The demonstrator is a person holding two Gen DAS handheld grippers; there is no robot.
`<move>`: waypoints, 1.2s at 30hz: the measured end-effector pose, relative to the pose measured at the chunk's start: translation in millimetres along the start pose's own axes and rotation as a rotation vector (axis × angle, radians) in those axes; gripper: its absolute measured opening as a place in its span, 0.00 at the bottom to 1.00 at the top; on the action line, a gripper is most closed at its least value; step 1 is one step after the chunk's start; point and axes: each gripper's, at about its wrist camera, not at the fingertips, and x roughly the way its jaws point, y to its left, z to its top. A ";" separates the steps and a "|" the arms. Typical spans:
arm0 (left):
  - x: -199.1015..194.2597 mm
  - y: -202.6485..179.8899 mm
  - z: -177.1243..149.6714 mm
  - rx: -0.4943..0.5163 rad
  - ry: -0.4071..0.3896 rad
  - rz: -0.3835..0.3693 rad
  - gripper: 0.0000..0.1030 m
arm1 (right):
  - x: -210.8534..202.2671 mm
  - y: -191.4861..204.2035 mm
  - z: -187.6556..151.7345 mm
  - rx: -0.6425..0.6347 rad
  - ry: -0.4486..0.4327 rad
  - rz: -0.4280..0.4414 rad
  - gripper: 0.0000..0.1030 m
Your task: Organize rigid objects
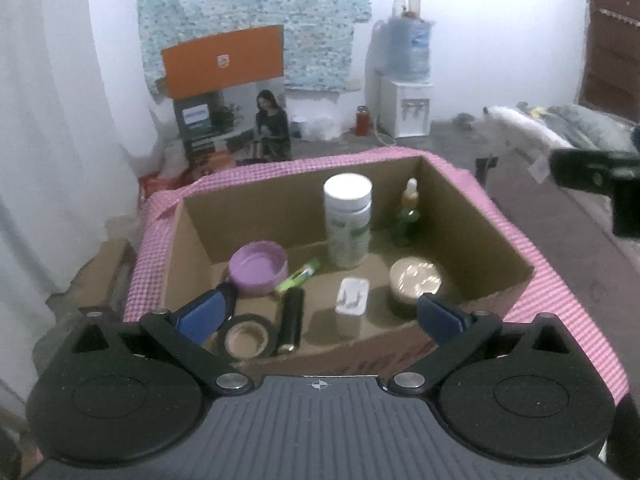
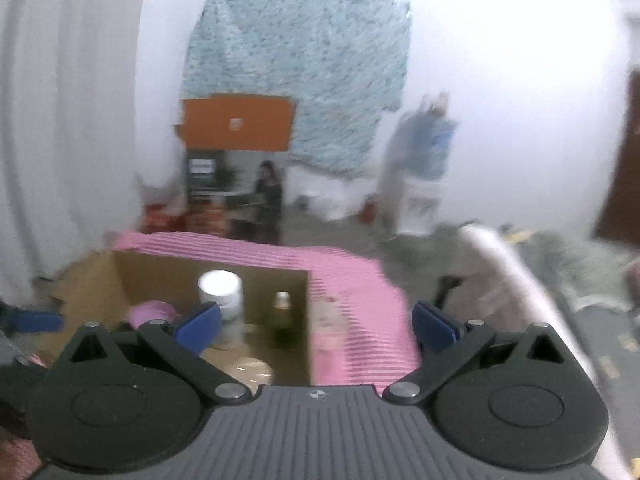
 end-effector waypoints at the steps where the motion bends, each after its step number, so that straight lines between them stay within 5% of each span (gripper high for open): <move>1: -0.4 1.3 -3.7 0.006 0.000 -0.002 1.00 | -2.6 4.2 -5.0 -0.015 -0.006 -0.015 1.00; 9: 0.1 33.4 -26.7 -0.134 0.075 -0.023 1.00 | 10.7 14.8 -53.2 0.101 0.105 0.141 1.00; 16: 1.5 48.8 -32.8 -0.166 0.101 0.023 1.00 | 31.5 31.2 -75.7 0.168 0.245 0.191 1.00; 36: 0.0 54.4 -27.9 -0.144 0.090 0.075 1.00 | 52.5 47.9 -67.5 0.154 0.289 0.219 1.00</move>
